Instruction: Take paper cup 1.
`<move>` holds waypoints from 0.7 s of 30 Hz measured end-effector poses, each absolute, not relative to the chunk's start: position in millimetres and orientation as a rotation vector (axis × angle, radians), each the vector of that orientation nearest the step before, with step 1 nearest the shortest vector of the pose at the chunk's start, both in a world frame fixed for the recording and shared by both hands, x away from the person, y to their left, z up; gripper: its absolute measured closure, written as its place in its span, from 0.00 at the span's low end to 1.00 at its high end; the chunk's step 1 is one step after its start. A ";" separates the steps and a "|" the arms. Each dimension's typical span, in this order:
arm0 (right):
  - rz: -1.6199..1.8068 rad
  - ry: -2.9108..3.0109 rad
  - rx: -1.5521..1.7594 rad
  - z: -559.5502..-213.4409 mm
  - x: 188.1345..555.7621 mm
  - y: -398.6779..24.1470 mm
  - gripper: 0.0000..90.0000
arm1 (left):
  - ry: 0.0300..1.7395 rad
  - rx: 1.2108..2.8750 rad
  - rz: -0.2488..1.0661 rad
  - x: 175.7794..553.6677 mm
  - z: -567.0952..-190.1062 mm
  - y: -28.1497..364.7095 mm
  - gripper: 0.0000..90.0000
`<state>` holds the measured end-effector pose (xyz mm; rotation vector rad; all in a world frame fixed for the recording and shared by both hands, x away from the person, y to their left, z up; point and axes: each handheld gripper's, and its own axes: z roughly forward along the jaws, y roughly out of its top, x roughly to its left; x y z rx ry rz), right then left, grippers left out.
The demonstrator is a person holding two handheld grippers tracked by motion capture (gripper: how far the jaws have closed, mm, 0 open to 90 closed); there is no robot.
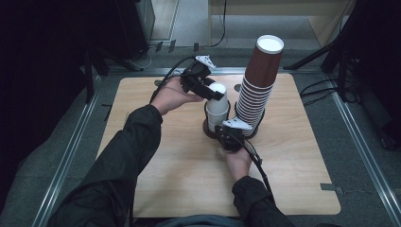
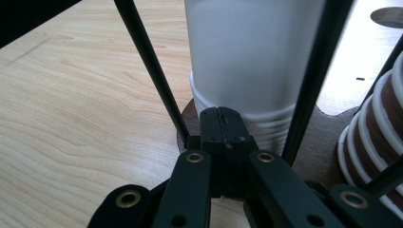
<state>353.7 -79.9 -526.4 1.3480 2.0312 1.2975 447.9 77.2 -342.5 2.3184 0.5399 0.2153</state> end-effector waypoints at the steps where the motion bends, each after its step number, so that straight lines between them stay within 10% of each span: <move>1: 1.298 2.030 1.348 -526.3 353.8 -79.8 0.99 | 0.537 2.311 0.223 446.3 -338.4 77.8 0.39; 21: 1.217 2.146 1.195 -519.0 341.4 -82.1 0.98 | 0.450 2.320 0.268 399.6 -290.7 96.3 0.39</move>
